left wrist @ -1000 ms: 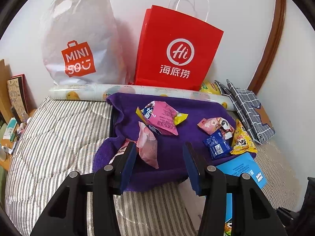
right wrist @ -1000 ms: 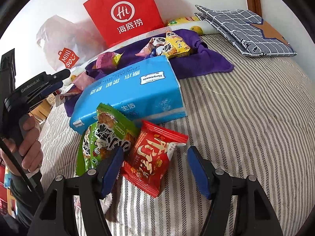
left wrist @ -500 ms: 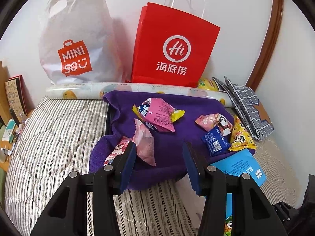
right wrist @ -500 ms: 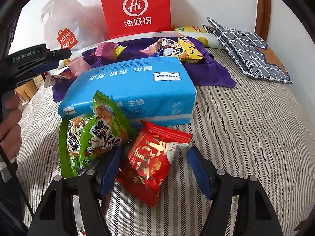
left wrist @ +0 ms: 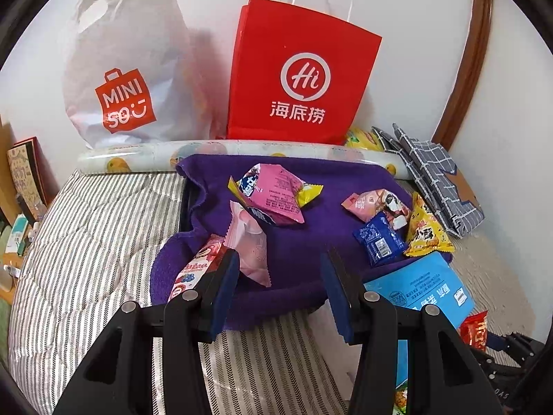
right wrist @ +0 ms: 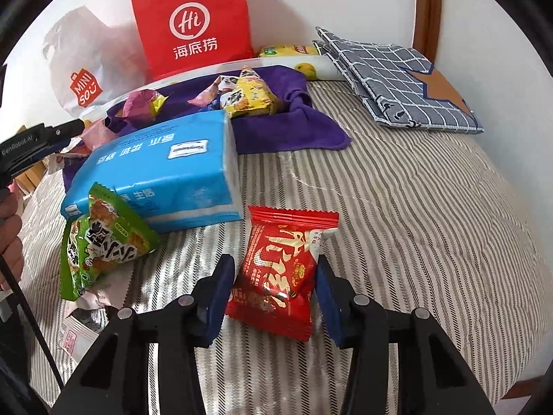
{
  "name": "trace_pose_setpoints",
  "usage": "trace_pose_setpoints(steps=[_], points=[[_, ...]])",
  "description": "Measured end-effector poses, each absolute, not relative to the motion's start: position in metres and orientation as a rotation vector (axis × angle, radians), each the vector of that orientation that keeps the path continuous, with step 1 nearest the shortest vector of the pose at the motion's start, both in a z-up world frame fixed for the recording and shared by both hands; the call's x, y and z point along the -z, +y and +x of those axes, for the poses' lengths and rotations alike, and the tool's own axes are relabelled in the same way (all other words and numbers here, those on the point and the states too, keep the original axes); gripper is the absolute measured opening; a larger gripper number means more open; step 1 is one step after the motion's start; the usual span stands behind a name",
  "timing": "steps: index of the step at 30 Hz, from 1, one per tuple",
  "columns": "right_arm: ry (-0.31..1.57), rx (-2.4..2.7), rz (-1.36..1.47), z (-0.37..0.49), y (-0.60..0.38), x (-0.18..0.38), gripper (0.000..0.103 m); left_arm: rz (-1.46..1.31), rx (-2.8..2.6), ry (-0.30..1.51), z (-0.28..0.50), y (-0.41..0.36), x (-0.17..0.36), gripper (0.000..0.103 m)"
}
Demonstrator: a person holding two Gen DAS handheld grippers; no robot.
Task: Organize snacks
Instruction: 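Grasp the red snack packet with the right tool, then grasp the green snack bag with the left tool while the right tool holds the red packet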
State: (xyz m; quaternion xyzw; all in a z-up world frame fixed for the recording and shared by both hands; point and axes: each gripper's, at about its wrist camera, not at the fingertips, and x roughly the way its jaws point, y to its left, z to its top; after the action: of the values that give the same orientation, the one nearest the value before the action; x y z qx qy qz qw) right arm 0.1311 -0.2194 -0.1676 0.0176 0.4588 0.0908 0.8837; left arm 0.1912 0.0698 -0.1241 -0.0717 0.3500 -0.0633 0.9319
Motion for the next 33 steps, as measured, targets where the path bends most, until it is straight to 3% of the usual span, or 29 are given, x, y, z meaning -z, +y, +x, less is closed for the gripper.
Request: trace_pose_setpoints(steps=[12, 16, 33], points=[[0.946, -0.192, 0.048, 0.14, -0.216, 0.173, 0.051, -0.145, 0.136, 0.741, 0.194, 0.068, 0.131, 0.049], [0.92, -0.17, 0.03, 0.143, -0.217, 0.173, 0.041, -0.142, 0.142, 0.721, 0.189, 0.067, 0.129, 0.049], [0.913, -0.208, 0.038, 0.153, -0.24, 0.176, 0.04, -0.162, 0.326, 0.803, 0.119, 0.048, 0.141, 0.05]])
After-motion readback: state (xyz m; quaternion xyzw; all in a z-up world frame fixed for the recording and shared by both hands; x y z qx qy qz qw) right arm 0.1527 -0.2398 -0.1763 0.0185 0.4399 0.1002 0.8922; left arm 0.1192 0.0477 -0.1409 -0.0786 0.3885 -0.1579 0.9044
